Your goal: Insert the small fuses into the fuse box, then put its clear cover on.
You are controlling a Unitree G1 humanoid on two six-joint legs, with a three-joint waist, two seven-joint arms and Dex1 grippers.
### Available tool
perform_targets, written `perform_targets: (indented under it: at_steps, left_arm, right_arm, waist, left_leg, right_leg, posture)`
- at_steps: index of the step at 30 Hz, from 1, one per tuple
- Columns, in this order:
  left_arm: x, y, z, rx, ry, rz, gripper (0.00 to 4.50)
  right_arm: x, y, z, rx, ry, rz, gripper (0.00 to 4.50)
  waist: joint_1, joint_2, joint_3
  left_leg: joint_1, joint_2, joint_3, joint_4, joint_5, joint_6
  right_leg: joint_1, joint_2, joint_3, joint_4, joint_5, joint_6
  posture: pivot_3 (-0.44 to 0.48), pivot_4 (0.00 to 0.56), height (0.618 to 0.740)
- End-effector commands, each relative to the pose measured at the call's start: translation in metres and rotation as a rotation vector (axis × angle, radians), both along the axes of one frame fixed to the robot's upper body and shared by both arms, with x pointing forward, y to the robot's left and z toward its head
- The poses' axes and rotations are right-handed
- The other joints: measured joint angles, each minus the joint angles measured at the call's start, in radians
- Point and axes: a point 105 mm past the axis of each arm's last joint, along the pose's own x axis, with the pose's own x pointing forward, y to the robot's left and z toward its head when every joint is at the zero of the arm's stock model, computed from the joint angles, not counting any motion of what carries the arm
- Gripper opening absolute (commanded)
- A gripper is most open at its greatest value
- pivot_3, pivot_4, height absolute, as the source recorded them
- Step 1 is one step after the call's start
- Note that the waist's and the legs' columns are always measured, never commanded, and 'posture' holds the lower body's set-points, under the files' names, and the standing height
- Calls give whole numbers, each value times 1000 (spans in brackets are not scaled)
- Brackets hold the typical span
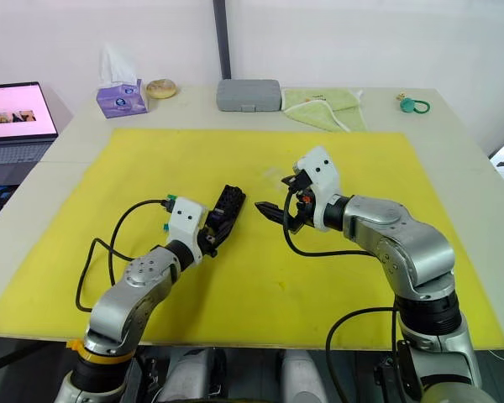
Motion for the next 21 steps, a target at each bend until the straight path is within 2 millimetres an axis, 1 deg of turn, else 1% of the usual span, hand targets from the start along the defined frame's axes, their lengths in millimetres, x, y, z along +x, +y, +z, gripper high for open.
perform_targets:
  at_steps: [1,5,9,18,21]
  left_arm:
    - [-17,-2,10,-1,-19,-57,2076]
    - [-30,1,13,6,-19,-67,2076]
    - [-44,0,17,11,-3,-98,2076]
    - [-71,0,5,-34,91,-112,2076]
    - [-78,2,-1,-26,117,-109,2076]
  right_arm:
    - [-3,-3,12,3,-57,4,4500]
    - [-2,-5,12,-1,-59,3,4500]
    - [-2,-7,10,-9,-56,2,4500]
    - [-7,-11,5,-23,-34,12,4500]
    - [-5,-11,4,-29,-26,19,4500]
  waist:
    - [0,0,0]
    - [1,0,0]
    - [1,0,0]
    - [-1,0,0]
    - [1,0,0]
  left_leg:
    - [0,0,0,0,0,0]
    - [0,0,0,0,0,0]
    - [0,0,0,0,0,0]
    - [0,0,0,0,0,0]
    - [0,0,0,0,0,0]
  right_leg:
    - [0,0,0,0,0,0]
    - [0,0,0,0,0,0]
    - [0,0,0,0,0,0]
    - [0,0,0,0,0,0]
    - [0,0,0,0,0,0]
  posture:
    - [0,150,737]
    - [0,150,737]
    - [0,150,737]
    - [0,150,737]
    - [0,150,737]
